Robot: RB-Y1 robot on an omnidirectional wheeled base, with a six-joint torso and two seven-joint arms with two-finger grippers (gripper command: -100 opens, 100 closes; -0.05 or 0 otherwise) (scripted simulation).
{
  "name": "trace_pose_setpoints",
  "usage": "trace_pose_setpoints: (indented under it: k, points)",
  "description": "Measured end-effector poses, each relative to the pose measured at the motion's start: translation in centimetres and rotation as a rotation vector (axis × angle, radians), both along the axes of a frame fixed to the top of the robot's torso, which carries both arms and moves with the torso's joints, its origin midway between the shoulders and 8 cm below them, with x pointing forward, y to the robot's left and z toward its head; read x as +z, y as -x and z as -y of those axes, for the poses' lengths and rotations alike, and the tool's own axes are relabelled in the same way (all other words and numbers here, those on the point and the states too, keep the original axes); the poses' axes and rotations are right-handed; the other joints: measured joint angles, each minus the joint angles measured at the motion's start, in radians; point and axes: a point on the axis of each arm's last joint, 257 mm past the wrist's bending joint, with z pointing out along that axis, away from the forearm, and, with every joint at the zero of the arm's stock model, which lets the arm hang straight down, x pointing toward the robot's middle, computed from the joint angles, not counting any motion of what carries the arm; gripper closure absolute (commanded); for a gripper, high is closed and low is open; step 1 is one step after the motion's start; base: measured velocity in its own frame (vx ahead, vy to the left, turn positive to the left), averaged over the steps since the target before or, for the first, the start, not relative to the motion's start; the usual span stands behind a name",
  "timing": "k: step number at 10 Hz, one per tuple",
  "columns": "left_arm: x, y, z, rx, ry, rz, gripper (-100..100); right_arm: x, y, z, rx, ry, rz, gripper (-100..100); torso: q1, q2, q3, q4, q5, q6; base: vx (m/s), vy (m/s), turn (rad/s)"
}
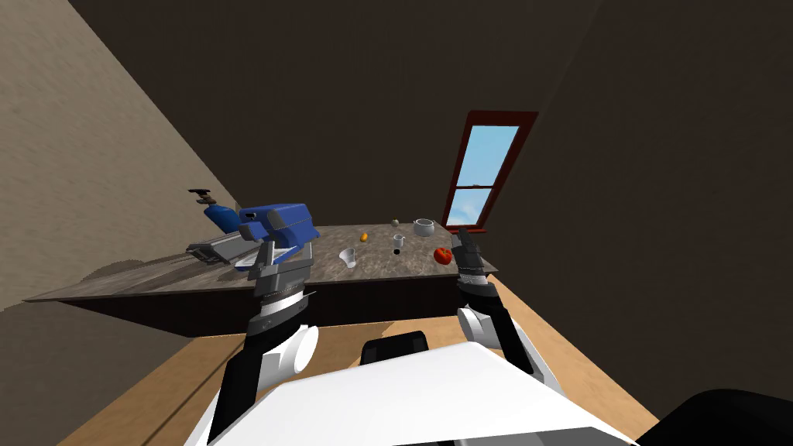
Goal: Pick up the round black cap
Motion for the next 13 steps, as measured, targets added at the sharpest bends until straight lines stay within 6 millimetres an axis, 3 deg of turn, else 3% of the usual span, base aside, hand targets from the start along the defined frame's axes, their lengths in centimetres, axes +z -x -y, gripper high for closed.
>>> trace_pose_setpoints:
  k: [7, 13]
  points:
    - [0.0, 0.0, 0.0, 0.000, 0.000, 0.000, 0, 0.9, -0.7, -2.7, 0.040, 0.247, 0.003, -100, -0.001, 0.007, 0.004, 0.002, 0.000, 0.000, -0.085, -0.021, 0.036]
    - [0.0, 0.0, 0.0, 0.000, 0.000, 0.000, 0, -1.0, -1.7, -4.8, 0.070, 0.484, -0.035, -100, -0.001, 0.004, 0.002, 0.001, 0.000, 0.000, -0.074, -0.004, 0.100]
